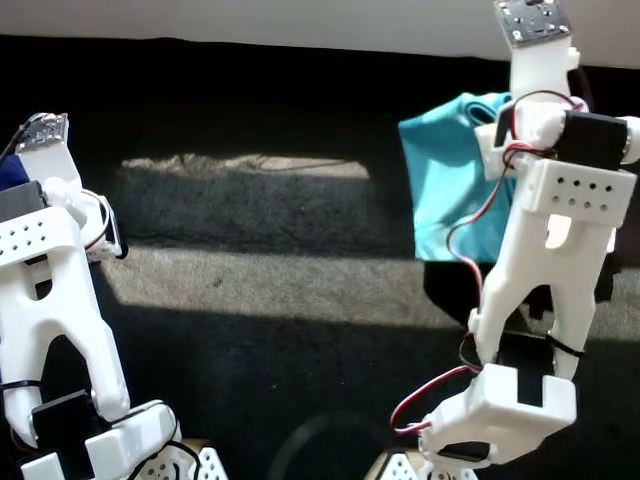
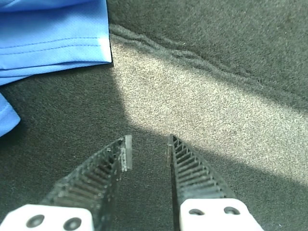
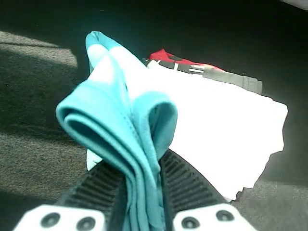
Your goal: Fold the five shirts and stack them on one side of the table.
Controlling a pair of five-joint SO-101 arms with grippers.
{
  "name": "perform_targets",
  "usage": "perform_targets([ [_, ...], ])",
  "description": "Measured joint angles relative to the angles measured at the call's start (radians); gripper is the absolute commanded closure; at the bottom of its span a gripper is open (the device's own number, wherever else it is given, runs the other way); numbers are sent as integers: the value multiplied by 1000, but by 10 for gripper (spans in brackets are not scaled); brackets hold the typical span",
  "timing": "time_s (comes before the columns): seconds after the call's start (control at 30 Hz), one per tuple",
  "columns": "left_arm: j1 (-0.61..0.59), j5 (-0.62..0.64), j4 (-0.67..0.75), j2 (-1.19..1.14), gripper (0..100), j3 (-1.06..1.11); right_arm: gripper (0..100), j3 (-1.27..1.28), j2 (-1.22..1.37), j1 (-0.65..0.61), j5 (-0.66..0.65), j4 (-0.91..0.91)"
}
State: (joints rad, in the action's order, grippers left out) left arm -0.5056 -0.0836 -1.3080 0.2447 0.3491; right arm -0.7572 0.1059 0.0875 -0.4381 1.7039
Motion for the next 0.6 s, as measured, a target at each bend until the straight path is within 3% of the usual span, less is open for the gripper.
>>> perform_targets([
  [0.33, 0, 0, 0, 0, 867, 0, 992, 0, 66, 166, -203, -77],
  [0.6, 0, 0, 0, 0, 867, 0, 992, 2, 344, 310, -216, -278],
])
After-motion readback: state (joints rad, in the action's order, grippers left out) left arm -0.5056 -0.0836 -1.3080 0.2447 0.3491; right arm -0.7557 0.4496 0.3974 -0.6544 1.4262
